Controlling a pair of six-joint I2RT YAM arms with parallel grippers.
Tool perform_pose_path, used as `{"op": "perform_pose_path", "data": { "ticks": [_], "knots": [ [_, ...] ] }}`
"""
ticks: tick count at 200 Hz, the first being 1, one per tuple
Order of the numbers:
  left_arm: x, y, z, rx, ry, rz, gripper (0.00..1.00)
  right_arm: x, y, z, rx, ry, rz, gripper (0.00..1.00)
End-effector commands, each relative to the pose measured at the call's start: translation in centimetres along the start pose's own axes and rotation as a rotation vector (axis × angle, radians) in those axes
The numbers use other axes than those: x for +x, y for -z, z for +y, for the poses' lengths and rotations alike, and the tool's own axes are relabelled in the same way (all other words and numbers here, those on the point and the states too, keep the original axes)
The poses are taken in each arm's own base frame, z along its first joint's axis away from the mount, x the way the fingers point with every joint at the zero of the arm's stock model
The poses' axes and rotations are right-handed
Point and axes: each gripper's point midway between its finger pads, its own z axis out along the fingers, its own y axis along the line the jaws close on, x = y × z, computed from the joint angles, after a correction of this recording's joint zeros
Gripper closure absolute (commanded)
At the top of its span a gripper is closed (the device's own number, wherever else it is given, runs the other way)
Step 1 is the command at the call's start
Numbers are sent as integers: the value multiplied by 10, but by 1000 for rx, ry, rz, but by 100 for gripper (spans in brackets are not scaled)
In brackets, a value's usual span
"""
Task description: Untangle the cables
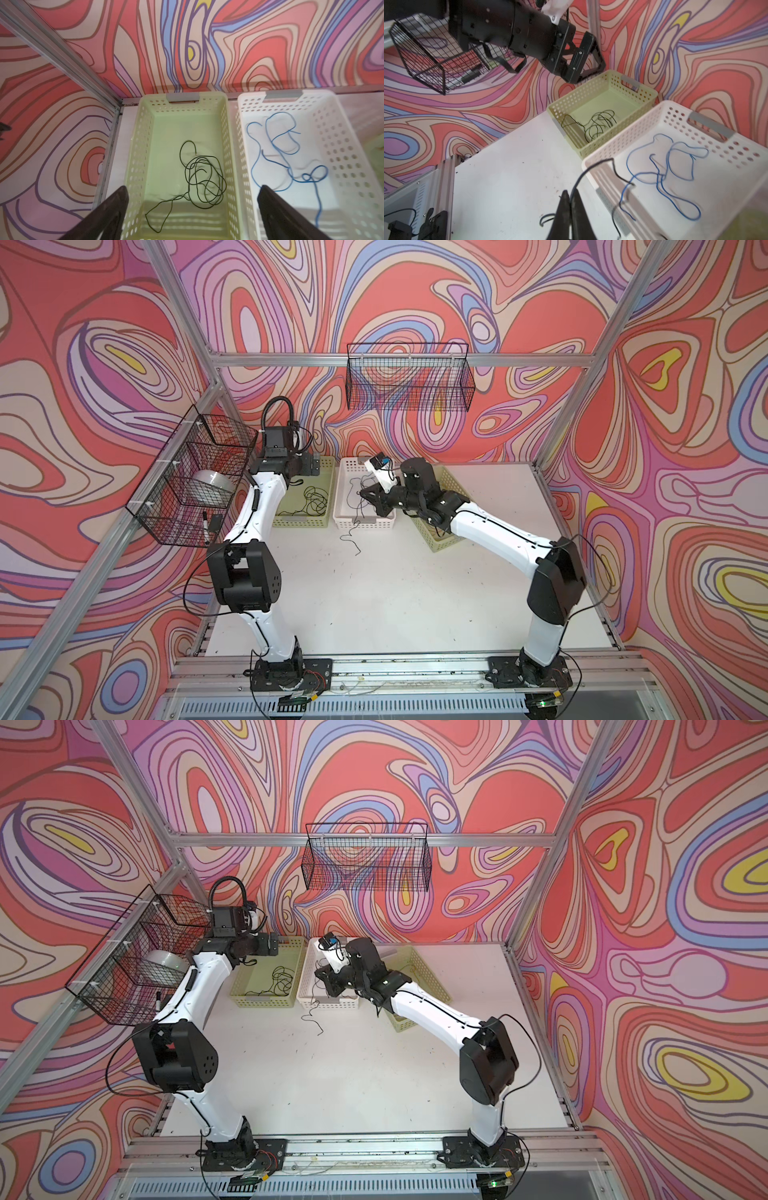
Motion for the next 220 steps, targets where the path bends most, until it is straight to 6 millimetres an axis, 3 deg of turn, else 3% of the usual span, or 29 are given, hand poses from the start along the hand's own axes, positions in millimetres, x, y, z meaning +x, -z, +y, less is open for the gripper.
{"op": "perform_pose_path", "data": {
  "ticks": [1, 51, 95, 110, 126, 138, 151, 157, 170, 176, 188, 198, 220],
  "knots": [
    [-48, 72, -7, 58, 85, -187, 0, -17, -22, 12, -98, 47, -22, 100],
    [-72, 161, -3, 42, 90, -427, 0, -77, -66, 12, -177, 160, -192, 100],
    [-59, 192, 3, 0, 75, -495, 0, -107, -78, 25, -288, 284, -414, 100],
    [-54, 200, 6, -18, 81, -520, 0, -107, -84, 25, -295, 330, -489, 100],
    [-50, 209, 7, -22, 91, -555, 0, -94, -100, 19, -288, 373, -544, 100],
    [-45, 211, 7, -16, 105, -568, 0, -72, -122, 11, -257, 408, -558, 100],
    [-37, 209, 5, -4, 116, -560, 0, -35, -155, -9, -154, 414, -525, 100],
    [-31, 206, 5, -2, 122, -549, 0, -12, -170, -16, -143, 394, -477, 85],
    [-19, 198, 5, -6, 124, -512, 0, 29, -190, -29, -145, 300, -367, 39],
    [-15, 195, 5, -9, 125, -498, 0, 44, -196, -31, -146, 274, -317, 5],
    [-4, 187, 6, -15, 127, -460, 0, 63, -202, -31, -133, 238, -224, 2],
    [4, 181, 6, -18, 135, -430, 0, 66, -201, -36, -105, 200, -188, 2],
    [17, 171, 8, -27, 154, -376, 0, 46, -183, -36, -55, 194, -182, 2]
  ]
}}
